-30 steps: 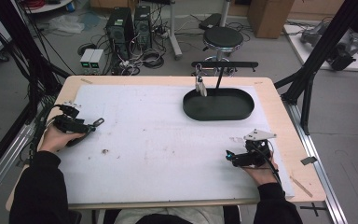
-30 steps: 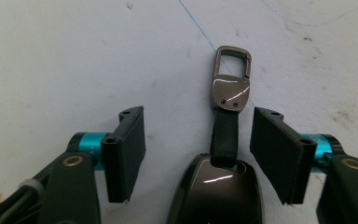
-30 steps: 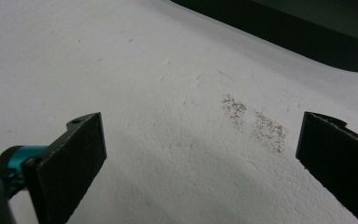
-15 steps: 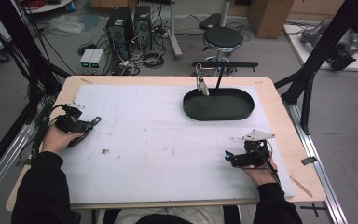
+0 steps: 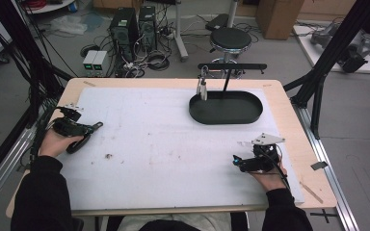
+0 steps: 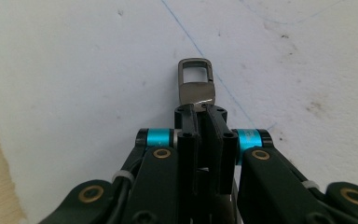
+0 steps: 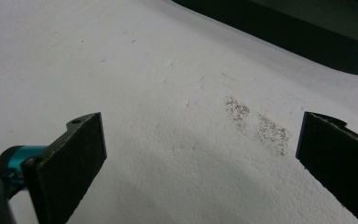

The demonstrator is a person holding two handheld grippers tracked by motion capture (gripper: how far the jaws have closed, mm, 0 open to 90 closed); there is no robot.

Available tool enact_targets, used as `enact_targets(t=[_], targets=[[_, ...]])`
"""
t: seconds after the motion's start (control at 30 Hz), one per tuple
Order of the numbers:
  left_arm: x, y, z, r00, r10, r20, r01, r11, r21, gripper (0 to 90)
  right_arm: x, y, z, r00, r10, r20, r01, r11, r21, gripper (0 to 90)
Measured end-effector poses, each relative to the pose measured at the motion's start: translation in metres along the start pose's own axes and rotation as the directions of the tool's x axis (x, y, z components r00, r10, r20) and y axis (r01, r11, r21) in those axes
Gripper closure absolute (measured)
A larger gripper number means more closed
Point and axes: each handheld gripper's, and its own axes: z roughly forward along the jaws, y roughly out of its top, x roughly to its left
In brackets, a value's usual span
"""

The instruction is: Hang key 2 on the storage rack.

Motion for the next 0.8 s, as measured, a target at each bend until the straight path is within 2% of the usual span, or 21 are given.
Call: enact_targets(t=[0.27, 0.33, 0.37, 0.4, 0.5, 0.57, 0.7, 0.8], targets=[[-0.007, 0.006, -0.016, 0.9997, 0.022, -0.012, -0.023, 0.9997, -0.012, 83.5, -0.001, 0.001, -0.002, 1.0, 0.001, -0.004, -0.001, 1.0, -0.015, 0.7], [-0.008, 0.009, -0.02, 0.9989, 0.037, -0.03, -0.037, 0.9992, -0.013, 83.4, -0.001, 0.001, -0.002, 1.0, -0.001, -0.008, 0.001, 1.0, -0.02, 0.7], [-0.009, 0.01, -0.022, 0.9984, 0.043, -0.036, -0.044, 0.9989, -0.017, 83.4, -0.001, 0.001, -0.002, 1.0, 0.0, -0.009, 0.0, 1.0, -0.02, 0.7], [-0.011, 0.012, -0.027, 0.9988, 0.041, -0.024, -0.042, 0.998, -0.047, 83.4, -0.001, 0.001, -0.002, 1.0, 0.002, -0.008, -0.002, 1.0, -0.021, 0.7], [-0.014, 0.015, -0.032, 0.9983, 0.051, -0.029, -0.052, 0.9974, -0.051, 83.4, -0.003, 0.001, -0.003, 0.9999, 0.008, -0.009, -0.008, 1.0, -0.029, 0.7], [-0.019, 0.02, -0.038, 0.9967, 0.073, -0.035, -0.075, 0.9953, -0.061, 83.4, -0.003, 0.0, -0.004, 0.9998, 0.016, -0.012, -0.017, 0.999, -0.031, 0.7], [-0.027, 0.028, -0.048, 0.9955, 0.09, -0.028, -0.093, 0.9893, -0.113, 83.4, -0.004, 0.0, -0.005, 0.9999, 0.013, -0.011, -0.013, 0.999, -0.035, 0.7], [-0.033, 0.035, -0.053, 0.9935, 0.112, -0.021, -0.114, 0.9852, -0.128, 83.4, -0.004, 0.0, -0.005, 0.9998, 0.014, -0.015, -0.015, 0.999, -0.038, 0.7]])
